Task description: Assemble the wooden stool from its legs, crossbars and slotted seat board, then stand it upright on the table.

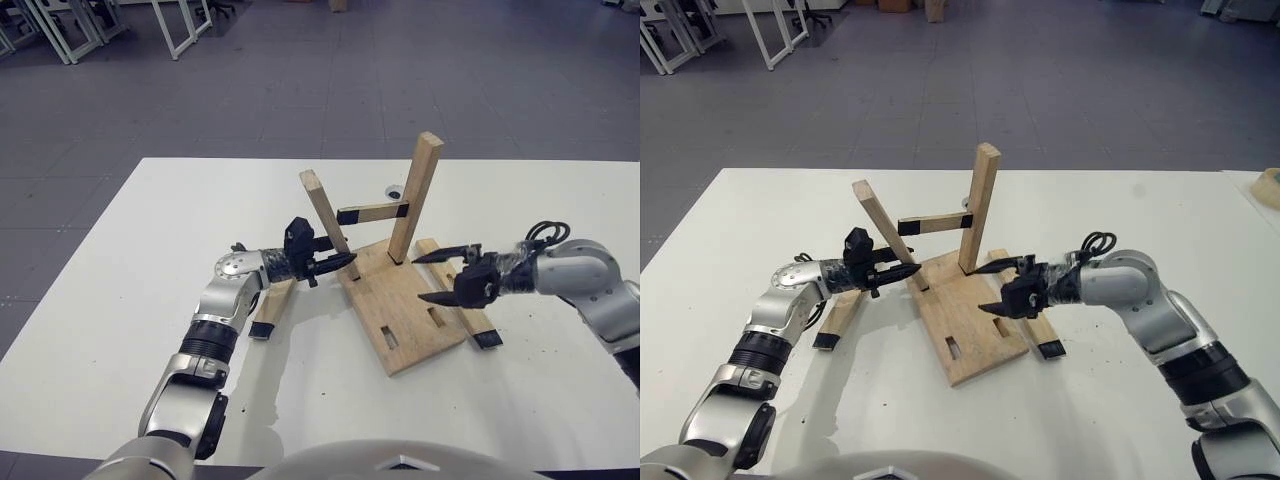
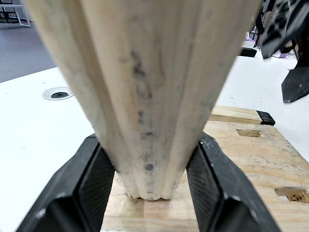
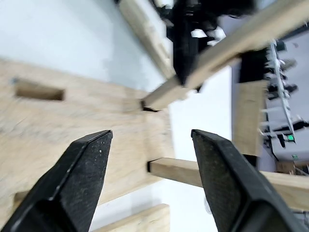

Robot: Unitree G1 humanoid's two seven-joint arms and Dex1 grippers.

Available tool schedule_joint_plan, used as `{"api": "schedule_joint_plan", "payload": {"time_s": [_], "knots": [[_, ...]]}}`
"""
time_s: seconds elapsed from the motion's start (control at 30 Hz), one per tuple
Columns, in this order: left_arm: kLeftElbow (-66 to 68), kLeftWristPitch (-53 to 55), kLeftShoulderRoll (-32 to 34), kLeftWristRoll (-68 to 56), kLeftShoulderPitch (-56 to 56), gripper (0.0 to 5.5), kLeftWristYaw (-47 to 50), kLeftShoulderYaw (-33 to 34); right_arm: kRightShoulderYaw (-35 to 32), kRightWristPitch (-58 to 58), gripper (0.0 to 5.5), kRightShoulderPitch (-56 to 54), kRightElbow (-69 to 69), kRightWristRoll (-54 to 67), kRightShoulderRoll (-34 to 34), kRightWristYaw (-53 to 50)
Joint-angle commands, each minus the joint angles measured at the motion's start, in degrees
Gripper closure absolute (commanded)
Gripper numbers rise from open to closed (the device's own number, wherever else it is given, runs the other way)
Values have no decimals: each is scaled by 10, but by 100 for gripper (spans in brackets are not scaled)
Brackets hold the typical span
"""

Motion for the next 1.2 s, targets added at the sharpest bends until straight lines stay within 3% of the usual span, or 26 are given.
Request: {"api": "schedule_joint_plan", "payload": {"time_s": [0.03, 0.17, 0.3, 0.4, 0.57, 0.77, 0.9, 1.1, 1.2], "knots": [[20, 31, 1, 21, 35, 345, 9, -13, -34, 154, 276, -78, -43, 31, 81, -74], [18, 36, 1, 18, 37, 345, 8, -15, -9, 236, 358, -176, -8, -34, 173, -147], [22, 39, -4, 17, 33, 345, 6, -18, 44, 175, 421, -282, 128, -149, 242, -204], [23, 36, -7, 18, 34, 345, 8, -20, 86, 125, 421, -310, 204, -192, 271, -191], [19, 39, -14, 15, 30, 345, 14, -19, 137, 138, 421, -258, 234, -204, 244, -71], [-74, 39, -22, -11, 73, 345, 47, 8, 160, 130, 421, -215, 288, -233, 229, -48], [-98, 53, -14, 26, 90, 345, 68, -23, 127, 138, 421, -195, 254, -204, 235, -65], [-87, 91, 0, 82, 82, 345, 124, -62, -22, 195, 421, -239, 124, -129, 286, -172], [-87, 111, 11, 85, 86, 345, 139, -73, -39, 218, 421, -254, 99, -130, 285, -182]]}}
